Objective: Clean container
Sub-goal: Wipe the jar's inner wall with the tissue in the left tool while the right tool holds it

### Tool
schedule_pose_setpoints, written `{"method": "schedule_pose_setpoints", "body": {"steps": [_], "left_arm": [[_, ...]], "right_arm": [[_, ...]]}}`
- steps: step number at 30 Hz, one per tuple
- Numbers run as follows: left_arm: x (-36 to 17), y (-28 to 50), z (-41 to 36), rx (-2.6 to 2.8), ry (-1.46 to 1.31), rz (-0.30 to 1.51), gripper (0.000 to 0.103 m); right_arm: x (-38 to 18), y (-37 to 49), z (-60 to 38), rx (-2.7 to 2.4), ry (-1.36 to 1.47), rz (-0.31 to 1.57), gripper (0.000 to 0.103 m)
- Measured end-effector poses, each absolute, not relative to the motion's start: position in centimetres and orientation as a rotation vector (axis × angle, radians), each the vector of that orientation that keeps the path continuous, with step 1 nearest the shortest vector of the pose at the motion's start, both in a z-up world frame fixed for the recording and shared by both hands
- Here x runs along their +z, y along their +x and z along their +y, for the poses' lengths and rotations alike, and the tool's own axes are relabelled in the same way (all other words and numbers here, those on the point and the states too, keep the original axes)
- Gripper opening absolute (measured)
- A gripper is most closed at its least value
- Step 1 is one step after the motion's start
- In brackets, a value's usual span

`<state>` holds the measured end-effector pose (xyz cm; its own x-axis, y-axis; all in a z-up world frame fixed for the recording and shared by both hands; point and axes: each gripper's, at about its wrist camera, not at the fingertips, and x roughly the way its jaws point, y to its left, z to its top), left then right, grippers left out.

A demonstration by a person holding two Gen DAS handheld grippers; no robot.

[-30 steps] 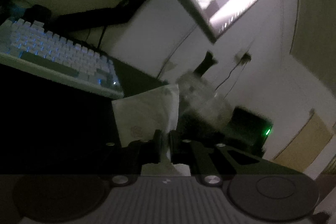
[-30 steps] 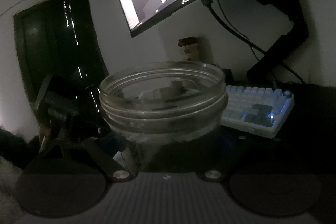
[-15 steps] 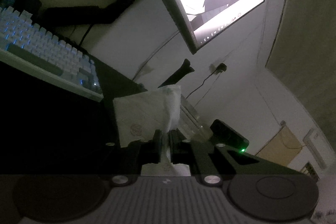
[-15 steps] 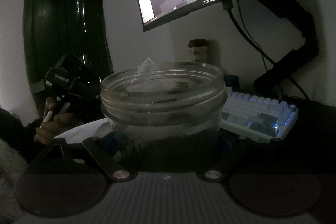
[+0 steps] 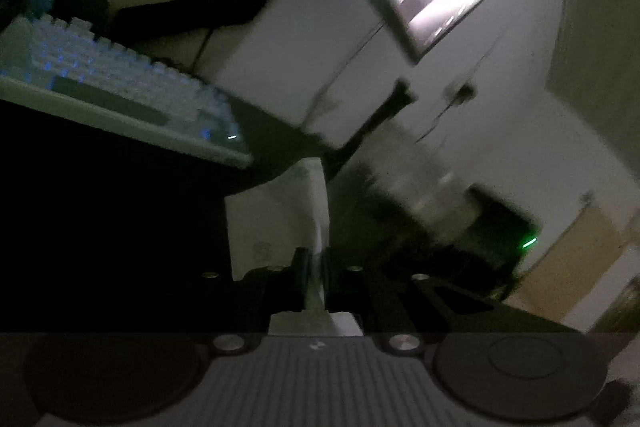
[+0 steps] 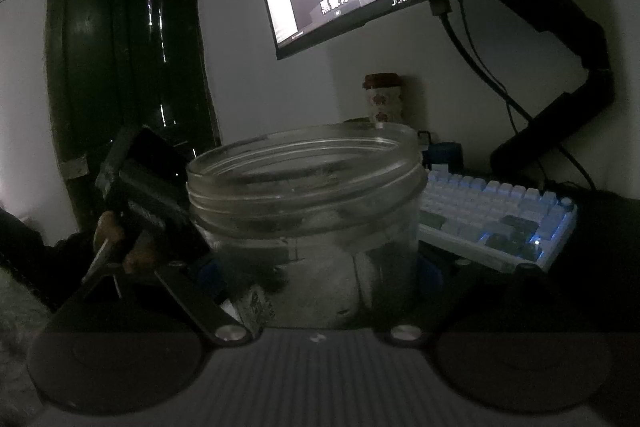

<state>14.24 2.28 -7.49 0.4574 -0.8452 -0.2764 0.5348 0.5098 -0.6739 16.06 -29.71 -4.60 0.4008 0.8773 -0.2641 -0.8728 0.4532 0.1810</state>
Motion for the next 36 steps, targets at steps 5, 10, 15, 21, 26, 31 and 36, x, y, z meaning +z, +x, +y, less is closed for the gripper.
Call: {"method": "schedule_pose_setpoints", "body": {"steps": [5,10,15,21,26,31,36], "left_arm": [[-6.4,13.7,2.6,-0.948,-0.583,0.599,0.006],[-6.5,13.8,2.7,-0.91,-0.578,0.579,0.006],[-7.0,13.9,1.8,-0.857,-0.499,0.609,0.006],[-8.2,14.1,1.4,-0.841,-0.46,0.674,0.006],[-7.5,14.0,2.3,-0.899,-0.554,0.659,0.006],[-6.2,13.4,2.9,-0.94,-0.593,0.611,0.006],[-5.6,13.3,4.0,-0.931,-0.636,0.568,0.006]], "right_arm": [[-4.6,16.1,-29.6,1.11,0.013,0.348,0.093],[-4.7,16.1,-29.6,1.112,0.009,0.353,0.095],[-4.7,16.1,-29.5,1.115,0.012,0.355,0.097],[-4.7,16.2,-29.5,1.117,0.021,0.366,0.098],[-4.8,16.1,-29.5,1.12,0.028,0.362,0.098],[-4.7,15.8,-29.8,1.12,0.038,0.334,0.098],[-4.1,15.6,-30.5,1.113,0.06,0.303,0.101]]}}
